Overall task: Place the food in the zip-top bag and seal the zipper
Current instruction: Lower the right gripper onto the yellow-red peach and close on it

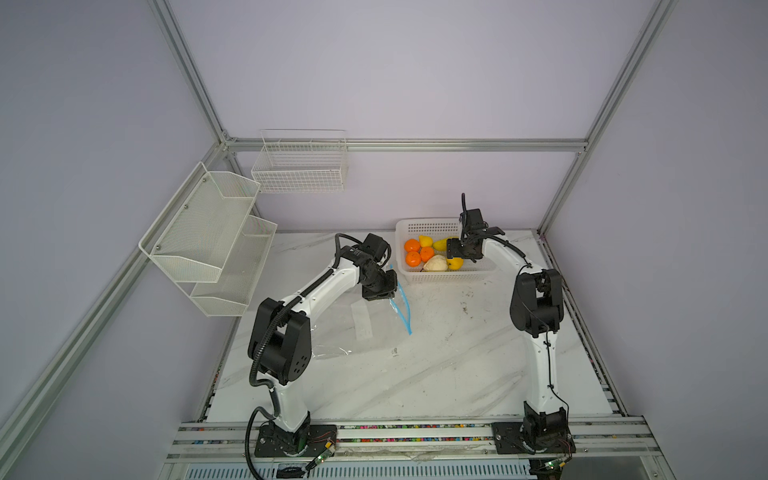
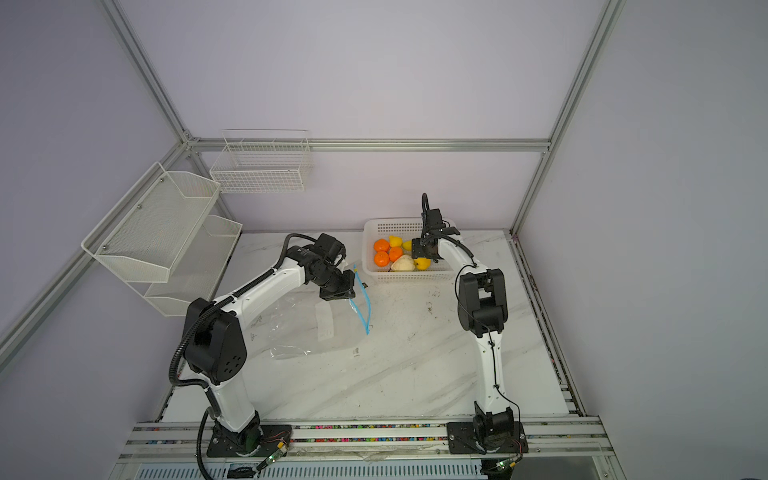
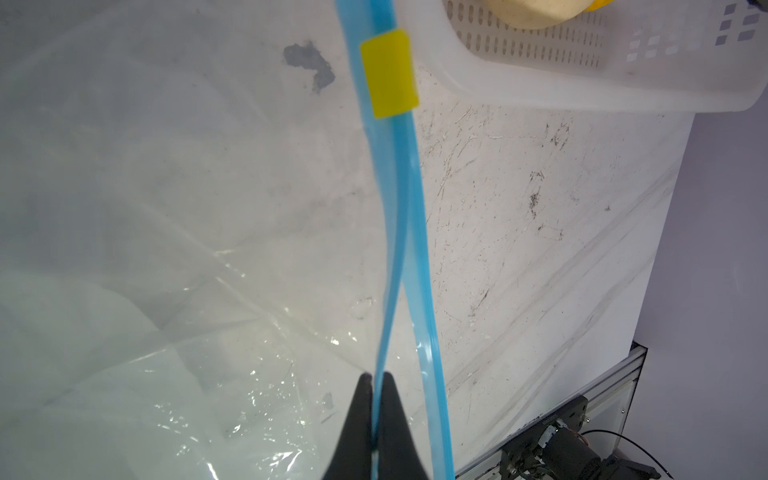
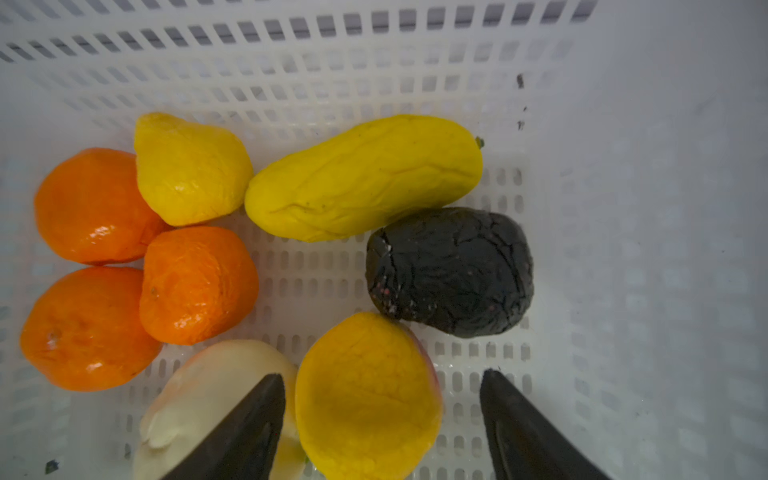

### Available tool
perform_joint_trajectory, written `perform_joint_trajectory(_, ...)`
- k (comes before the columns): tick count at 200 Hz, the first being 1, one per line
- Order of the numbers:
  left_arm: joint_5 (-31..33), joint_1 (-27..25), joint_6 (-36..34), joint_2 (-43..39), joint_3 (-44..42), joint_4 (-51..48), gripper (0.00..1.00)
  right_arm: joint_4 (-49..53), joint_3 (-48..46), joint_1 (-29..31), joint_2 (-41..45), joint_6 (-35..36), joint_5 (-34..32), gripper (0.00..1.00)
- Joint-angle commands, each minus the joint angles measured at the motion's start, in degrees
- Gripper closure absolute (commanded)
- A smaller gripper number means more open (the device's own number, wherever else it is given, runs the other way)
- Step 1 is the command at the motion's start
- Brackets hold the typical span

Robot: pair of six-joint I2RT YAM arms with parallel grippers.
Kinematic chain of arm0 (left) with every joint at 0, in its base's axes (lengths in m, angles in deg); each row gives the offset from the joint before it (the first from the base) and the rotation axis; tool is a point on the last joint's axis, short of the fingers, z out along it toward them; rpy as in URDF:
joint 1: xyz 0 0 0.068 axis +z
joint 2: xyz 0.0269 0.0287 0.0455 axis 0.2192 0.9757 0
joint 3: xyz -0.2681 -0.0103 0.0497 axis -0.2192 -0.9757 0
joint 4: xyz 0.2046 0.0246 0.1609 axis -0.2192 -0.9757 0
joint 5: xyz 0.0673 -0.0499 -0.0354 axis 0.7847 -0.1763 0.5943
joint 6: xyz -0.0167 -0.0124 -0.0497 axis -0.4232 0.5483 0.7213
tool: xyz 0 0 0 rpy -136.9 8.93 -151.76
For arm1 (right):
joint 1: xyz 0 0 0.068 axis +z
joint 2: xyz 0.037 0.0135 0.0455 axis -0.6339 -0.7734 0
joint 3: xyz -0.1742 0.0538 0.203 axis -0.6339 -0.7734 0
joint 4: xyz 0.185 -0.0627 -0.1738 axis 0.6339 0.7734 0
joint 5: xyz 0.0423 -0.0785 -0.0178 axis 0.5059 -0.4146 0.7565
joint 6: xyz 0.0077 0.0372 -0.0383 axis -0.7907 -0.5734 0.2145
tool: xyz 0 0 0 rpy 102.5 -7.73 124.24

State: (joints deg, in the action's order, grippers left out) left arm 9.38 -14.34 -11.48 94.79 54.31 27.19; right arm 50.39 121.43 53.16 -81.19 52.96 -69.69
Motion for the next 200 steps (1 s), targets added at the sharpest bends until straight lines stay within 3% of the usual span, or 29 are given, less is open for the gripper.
perform_joint_trajectory(1, -0.39, 0.2, -1.42, -0.72, 2.64, -0.31, 1.0, 2.01, -1.64, 0.09, -0.79, -0.26, 0.06, 0.22)
perform_joint_trajectory(61, -0.85, 0.2, -1.7, 0.44, 3.39, -0.24, 1.0, 2.83, 0.39, 0.16, -3.48, -0.33, 0.69, 0.17)
perform_joint_trajectory(150, -0.98, 0.22, -1.73, 0.55, 4.45, -0.25, 1.0, 2.09, 0.52, 0.2, -1.66, -0.69, 0.5, 0.32)
perform_joint_trajectory(200, -1.0, 0.24, -2.02, 0.48, 4.76, -0.33, 1.0, 1.98, 0.29, 0.15, 0.77, -0.54, -0.47, 0.34)
